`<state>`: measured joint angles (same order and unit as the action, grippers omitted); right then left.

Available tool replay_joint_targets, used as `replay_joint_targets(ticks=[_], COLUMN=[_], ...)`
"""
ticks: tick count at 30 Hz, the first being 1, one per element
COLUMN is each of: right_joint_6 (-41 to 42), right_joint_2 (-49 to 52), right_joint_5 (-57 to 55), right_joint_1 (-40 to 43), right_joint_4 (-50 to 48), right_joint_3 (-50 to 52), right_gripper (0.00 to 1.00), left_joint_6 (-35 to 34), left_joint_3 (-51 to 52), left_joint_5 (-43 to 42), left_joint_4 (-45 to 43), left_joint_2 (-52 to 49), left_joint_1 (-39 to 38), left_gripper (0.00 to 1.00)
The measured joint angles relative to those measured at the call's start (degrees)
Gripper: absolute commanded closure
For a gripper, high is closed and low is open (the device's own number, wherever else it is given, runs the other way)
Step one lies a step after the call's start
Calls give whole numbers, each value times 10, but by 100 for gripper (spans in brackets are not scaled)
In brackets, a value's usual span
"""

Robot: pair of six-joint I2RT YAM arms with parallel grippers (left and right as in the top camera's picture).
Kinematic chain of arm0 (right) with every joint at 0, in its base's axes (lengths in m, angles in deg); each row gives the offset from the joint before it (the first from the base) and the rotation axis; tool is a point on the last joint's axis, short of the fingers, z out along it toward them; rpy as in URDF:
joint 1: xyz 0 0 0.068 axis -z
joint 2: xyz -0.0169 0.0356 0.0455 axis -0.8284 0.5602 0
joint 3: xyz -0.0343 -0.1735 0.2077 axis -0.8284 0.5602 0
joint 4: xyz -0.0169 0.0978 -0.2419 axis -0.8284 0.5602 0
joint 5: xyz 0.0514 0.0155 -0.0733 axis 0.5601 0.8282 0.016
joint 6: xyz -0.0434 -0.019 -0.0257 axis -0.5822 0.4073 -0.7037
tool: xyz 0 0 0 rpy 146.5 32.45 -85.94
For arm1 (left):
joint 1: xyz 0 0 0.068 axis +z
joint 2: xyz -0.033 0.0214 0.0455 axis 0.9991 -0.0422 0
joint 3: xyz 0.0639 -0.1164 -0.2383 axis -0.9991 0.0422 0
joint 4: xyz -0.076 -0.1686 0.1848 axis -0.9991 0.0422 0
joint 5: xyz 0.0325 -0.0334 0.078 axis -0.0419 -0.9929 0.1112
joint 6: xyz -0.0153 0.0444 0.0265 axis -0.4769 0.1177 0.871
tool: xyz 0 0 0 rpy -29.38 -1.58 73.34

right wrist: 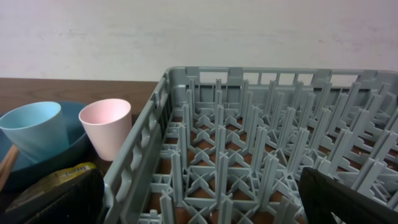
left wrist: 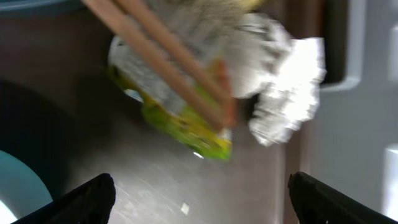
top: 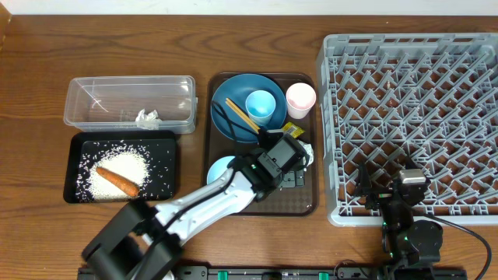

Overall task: Sort waste into correct bins and load items into the dishwasher rack
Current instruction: 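Return the left gripper to the brown tray and grasp the yellow snack wrapper, then carry the wrapper left and drop it into the clear container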

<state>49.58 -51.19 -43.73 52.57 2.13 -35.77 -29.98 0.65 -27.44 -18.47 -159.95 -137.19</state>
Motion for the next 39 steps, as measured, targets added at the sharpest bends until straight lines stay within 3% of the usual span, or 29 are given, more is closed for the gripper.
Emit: replay_joint_targets(ticks=[8,10,15,18,20,23,32,39], right_joint_6=[0,0,0,0,0,0,0,0], right_joint_2=[0,0,0,0,0,0,0,0], right_joint_5=[0,0,0,0,0,0,0,0], right_joint_1=[0,0,0,0,0,0,0,0], right_joint_4=[0,0,0,0,0,0,0,0], right_joint_3=[0,0,0,0,0,0,0,0], right_gripper=[1,1,1,1,1,1,1,1], left_joint_6=[21,31,53,59,60,62,67,67], left_joint_3=[0,0,0,0,0,0,0,1], left_joint_5=[37,39,47,47,48,49,47,-13], left_joint_4=[-67,-84,-103,-105,-105,-103,-45,-3], left_joint_2=[-58,-69,-74,-75,-75,-75,-63,23], left_joint_1=[0,0,0,0,0,0,0,0], left_gripper=[10,16,40,60,80,93,94,94])
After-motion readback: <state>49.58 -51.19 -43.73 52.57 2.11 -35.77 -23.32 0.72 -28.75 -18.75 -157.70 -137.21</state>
